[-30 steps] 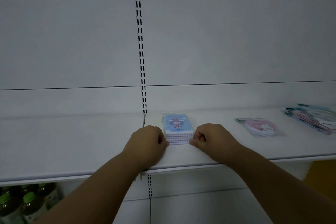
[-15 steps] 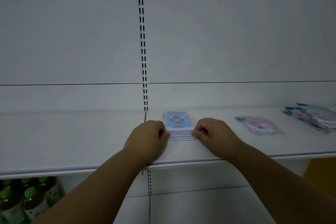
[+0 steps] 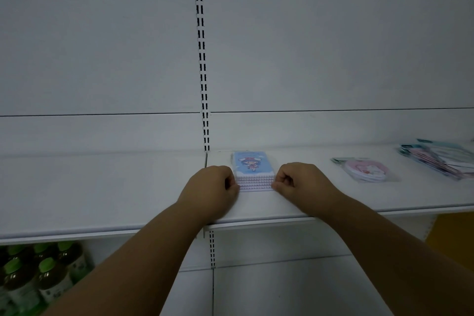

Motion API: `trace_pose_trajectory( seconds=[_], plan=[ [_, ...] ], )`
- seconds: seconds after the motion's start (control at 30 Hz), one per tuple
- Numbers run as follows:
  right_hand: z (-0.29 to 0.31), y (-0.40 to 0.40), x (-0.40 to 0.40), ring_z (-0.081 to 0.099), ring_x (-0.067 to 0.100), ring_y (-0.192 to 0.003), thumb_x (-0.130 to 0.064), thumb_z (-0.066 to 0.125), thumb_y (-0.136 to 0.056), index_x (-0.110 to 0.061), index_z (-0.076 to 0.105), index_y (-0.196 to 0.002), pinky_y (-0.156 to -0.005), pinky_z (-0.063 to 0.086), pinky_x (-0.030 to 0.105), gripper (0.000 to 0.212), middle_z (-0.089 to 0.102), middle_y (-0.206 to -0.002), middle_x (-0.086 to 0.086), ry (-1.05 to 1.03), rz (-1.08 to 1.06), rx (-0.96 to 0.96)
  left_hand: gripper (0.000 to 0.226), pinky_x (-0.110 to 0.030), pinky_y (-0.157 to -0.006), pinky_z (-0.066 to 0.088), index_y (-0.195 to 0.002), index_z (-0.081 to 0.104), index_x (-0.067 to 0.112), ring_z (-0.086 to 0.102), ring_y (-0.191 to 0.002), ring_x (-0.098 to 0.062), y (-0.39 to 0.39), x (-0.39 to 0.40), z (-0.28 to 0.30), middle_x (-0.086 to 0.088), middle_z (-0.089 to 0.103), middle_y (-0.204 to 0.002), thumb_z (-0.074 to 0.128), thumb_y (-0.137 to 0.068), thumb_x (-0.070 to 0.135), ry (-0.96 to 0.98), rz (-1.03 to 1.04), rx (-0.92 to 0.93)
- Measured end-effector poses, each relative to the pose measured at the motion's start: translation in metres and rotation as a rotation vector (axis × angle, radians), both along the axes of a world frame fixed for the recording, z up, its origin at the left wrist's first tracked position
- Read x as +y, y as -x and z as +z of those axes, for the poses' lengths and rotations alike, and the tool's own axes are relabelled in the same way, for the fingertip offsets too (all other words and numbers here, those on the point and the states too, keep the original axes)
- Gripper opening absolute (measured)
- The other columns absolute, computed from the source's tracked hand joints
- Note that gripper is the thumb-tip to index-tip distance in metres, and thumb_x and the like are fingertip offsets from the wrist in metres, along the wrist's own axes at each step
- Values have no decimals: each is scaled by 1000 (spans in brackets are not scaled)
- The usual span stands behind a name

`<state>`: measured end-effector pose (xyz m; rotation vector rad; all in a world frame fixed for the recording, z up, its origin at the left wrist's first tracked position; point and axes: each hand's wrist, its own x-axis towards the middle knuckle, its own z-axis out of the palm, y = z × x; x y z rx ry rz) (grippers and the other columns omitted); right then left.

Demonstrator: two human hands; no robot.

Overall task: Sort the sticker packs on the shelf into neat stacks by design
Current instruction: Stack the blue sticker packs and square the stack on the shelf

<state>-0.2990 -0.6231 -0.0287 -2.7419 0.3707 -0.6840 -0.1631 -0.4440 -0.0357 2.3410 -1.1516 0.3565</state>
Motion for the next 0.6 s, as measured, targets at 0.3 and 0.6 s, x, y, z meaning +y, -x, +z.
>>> trace_pose_trajectory(
  seconds=[0.3, 0.6],
  plan=[
    [0, 1, 1, 50, 5, -65, -39, 64, -85, -24, 61, -79, -55, 33, 18, 17, 58, -72, -9, -43, -28, -92, 27, -22, -50, 30, -71, 49, 27, 50, -60, -6, -1, 0, 4, 10, 56, -67, 57, -90, 45, 116, 16, 64],
    [1, 0, 0, 49, 6, -65, -32, 59, -90, -19, 61, -78, -57, 34, 17, 18, 57, -71, -9, -42, -19, -66, 25, -21, -51, 31, -75, 46, 28, 46, -61, -4, -1, -1, 2, 12, 51, -68, 55, -93, 43, 53, -21, 19]
  ],
)
